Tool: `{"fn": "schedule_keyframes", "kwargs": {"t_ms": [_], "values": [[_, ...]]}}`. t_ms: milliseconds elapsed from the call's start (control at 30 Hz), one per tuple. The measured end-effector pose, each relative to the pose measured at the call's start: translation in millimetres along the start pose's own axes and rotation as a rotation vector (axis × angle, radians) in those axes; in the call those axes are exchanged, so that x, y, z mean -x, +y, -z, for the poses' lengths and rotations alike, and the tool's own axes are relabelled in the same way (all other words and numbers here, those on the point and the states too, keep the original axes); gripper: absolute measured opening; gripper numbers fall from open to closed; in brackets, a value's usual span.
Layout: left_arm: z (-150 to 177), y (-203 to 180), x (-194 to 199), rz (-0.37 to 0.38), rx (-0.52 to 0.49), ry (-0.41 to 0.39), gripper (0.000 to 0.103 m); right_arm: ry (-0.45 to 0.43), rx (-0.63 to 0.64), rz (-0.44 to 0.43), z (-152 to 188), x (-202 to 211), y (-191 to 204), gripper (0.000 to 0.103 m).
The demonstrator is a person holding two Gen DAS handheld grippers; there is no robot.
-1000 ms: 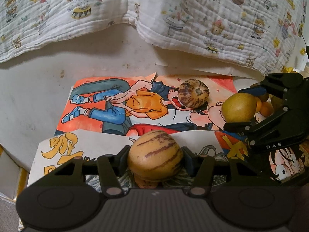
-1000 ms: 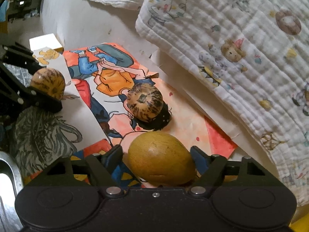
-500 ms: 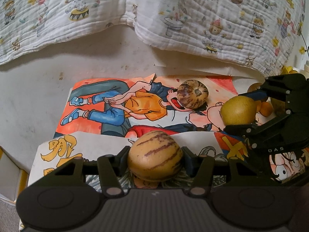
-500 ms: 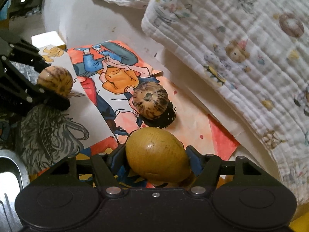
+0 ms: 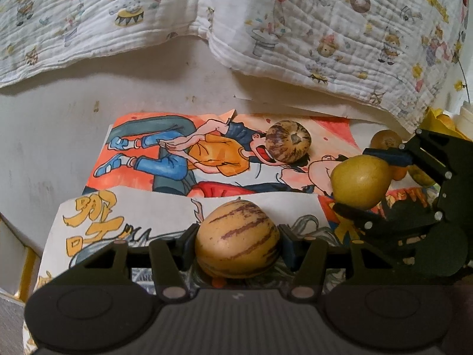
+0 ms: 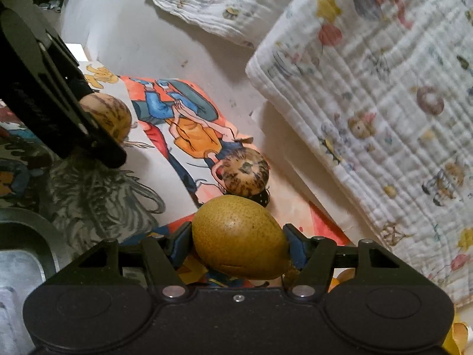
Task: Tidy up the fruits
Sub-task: 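Carry the striped fruit in the left tool while the right tool carries the pear over the tray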
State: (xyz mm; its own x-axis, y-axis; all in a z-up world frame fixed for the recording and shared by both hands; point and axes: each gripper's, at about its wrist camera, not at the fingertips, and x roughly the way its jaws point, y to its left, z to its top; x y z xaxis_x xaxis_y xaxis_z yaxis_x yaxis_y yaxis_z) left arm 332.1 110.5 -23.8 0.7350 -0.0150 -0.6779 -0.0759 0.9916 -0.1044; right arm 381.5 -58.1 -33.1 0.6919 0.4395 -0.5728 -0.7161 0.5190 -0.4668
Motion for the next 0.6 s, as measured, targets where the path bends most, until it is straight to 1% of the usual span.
{"fn": "schedule_keyframes", "kwargs": {"t_ms": [133,300,600], "values": [[2.3,-2.6,9.0,0.005,0.0,-0.008,0.06,-0.024,0.001,0.007,-3.0,12.7,4.6,0.066],[4.9,-8.0,23.6,0.015,0.001,-0.022,0.06,-0.037,-0.019,0.009,-5.0,38.4,5.0,0.066],[21.5,-23.9,60.0,0.046,-0.015,-0.041,0.06,-0.048,-0.036,0.008,-1.1,105.9,14.5,0.067]]}}
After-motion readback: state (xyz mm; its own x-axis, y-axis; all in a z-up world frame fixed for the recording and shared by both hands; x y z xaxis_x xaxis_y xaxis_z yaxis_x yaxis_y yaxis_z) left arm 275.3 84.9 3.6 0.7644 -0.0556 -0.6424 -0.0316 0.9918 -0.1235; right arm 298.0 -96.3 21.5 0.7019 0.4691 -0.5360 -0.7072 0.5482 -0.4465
